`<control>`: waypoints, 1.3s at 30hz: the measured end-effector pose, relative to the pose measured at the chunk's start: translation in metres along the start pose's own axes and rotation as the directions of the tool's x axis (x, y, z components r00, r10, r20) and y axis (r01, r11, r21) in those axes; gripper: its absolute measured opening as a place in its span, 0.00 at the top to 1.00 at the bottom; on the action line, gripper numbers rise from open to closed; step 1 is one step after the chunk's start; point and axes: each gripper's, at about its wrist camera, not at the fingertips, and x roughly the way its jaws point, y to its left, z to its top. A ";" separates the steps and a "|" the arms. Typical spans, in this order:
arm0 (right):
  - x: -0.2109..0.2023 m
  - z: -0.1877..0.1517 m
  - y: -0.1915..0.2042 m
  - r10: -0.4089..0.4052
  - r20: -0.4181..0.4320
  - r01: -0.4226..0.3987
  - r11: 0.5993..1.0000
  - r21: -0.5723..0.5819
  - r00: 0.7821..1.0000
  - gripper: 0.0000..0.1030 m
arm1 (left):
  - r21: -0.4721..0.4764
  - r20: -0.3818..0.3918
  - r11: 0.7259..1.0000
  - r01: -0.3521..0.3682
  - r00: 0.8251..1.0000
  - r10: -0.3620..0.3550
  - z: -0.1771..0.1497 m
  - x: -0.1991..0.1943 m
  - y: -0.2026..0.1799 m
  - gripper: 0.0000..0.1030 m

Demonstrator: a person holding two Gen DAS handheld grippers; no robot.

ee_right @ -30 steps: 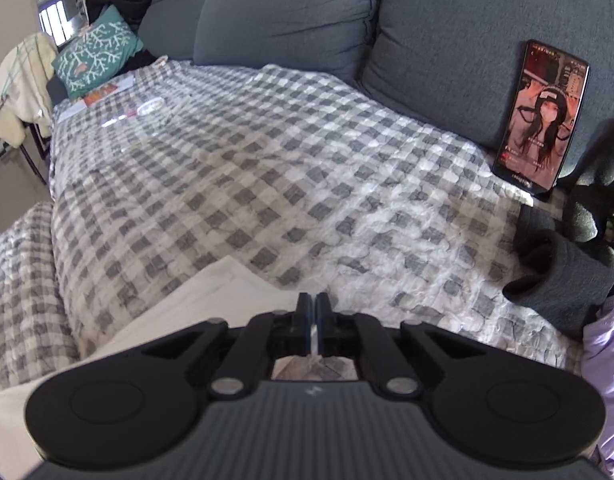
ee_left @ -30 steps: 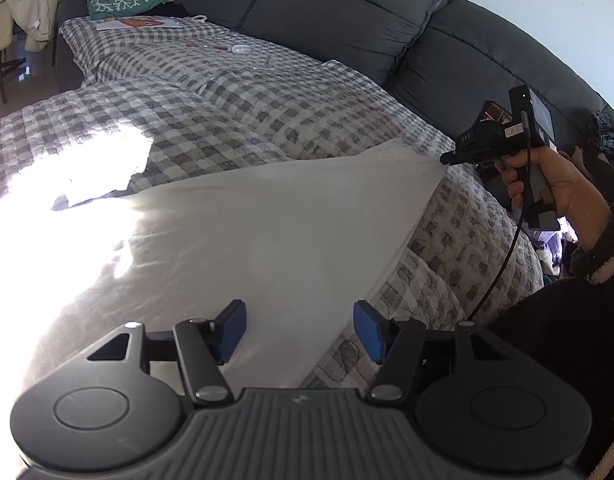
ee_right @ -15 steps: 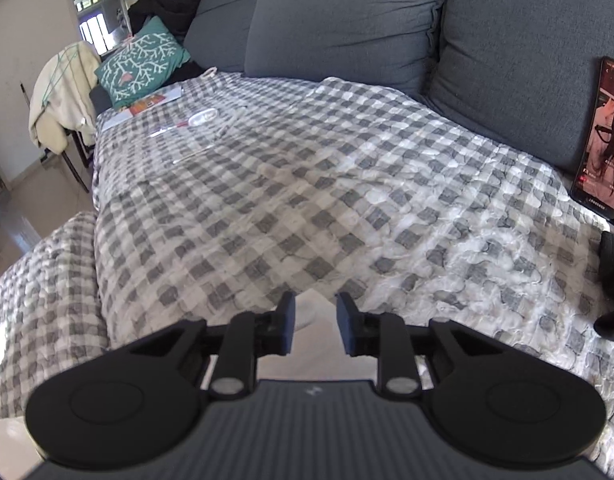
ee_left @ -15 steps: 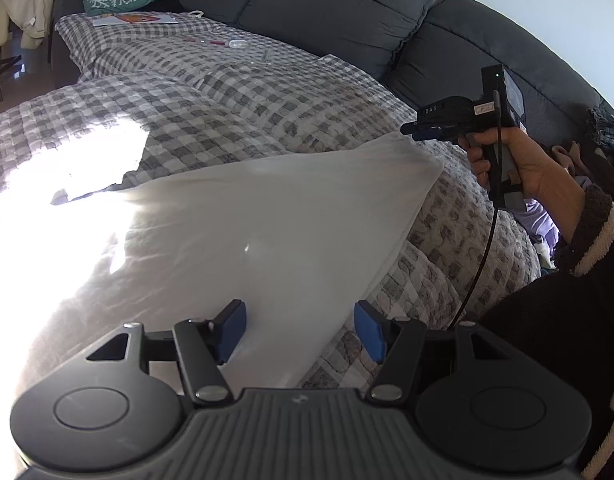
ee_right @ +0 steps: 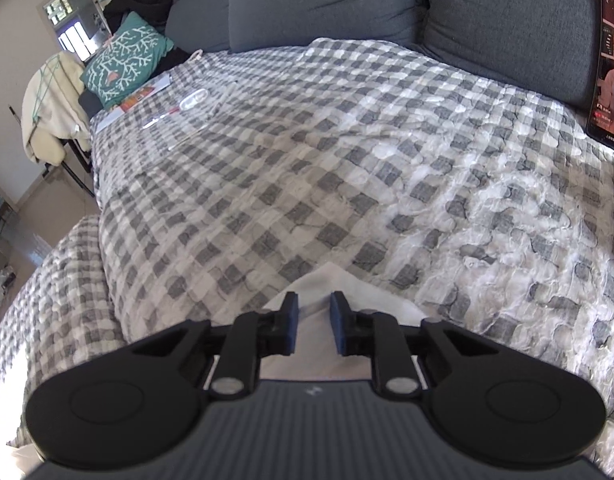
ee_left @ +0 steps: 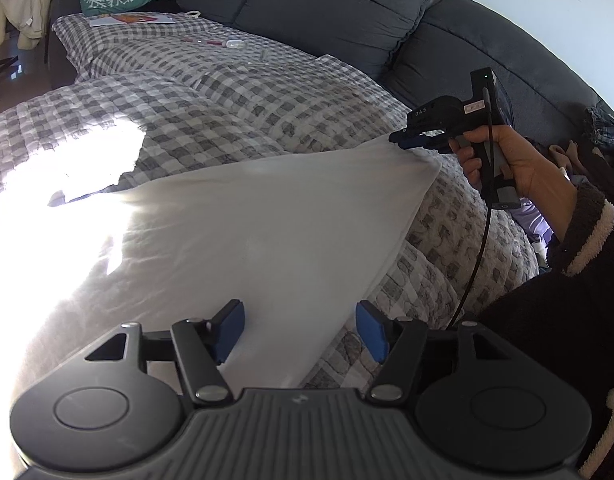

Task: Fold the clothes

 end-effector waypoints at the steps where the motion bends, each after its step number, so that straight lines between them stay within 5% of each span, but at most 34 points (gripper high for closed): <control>1: 0.001 0.000 0.001 -0.006 0.007 0.006 1.000 0.001 1.000 0.87 | 0.006 0.001 1.000 0.000 1.000 0.000 0.000 0.000 -0.001 0.38; 3: 0.002 -0.002 0.003 -0.019 0.035 0.019 1.000 0.001 0.999 0.98 | 0.012 0.003 1.000 0.000 1.000 0.000 -0.002 0.000 -0.001 0.38; 11: 0.013 -0.008 0.009 -0.083 0.119 0.090 0.994 -0.060 0.989 0.99 | 0.011 0.004 1.000 0.003 1.000 -0.004 -0.002 -0.002 0.000 0.38; 14: 0.004 -0.008 0.019 -0.090 0.150 0.105 0.990 -0.096 0.985 0.83 | 0.000 0.021 1.000 -0.017 1.000 0.017 0.000 -0.011 0.004 0.38; 18: -0.025 -0.014 0.050 0.077 0.182 -0.039 0.979 -0.202 0.980 0.79 | -0.070 0.098 0.993 -0.100 0.990 0.107 0.008 -0.035 0.029 0.38; 21: -0.039 -0.037 0.095 0.313 0.088 -0.261 0.892 -0.369 0.946 0.78 | -0.221 0.180 0.958 -0.181 0.958 0.222 0.013 -0.057 0.063 0.38; 24: -0.046 -0.059 0.139 0.469 -0.022 -0.421 0.770 -0.479 0.883 0.79 | -0.310 0.211 0.920 -0.240 0.926 0.313 0.015 -0.068 0.088 0.39; 27: -0.048 -0.083 0.184 0.577 -0.135 -0.546 0.633 -0.549 0.806 0.79 | -0.343 0.187 0.901 -0.267 0.920 0.344 0.014 -0.064 0.103 0.41; 32: -0.043 -0.121 0.243 0.619 -0.314 -0.647 0.438 -0.624 0.720 0.79 | -0.292 0.138 0.897 -0.332 0.913 0.383 0.010 -0.054 0.109 0.54; 39: -0.031 -0.158 0.285 0.572 -0.420 -0.663 0.321 -0.676 0.705 0.80 | -0.317 0.103 0.872 -0.374 0.900 0.424 -0.004 -0.056 0.126 0.64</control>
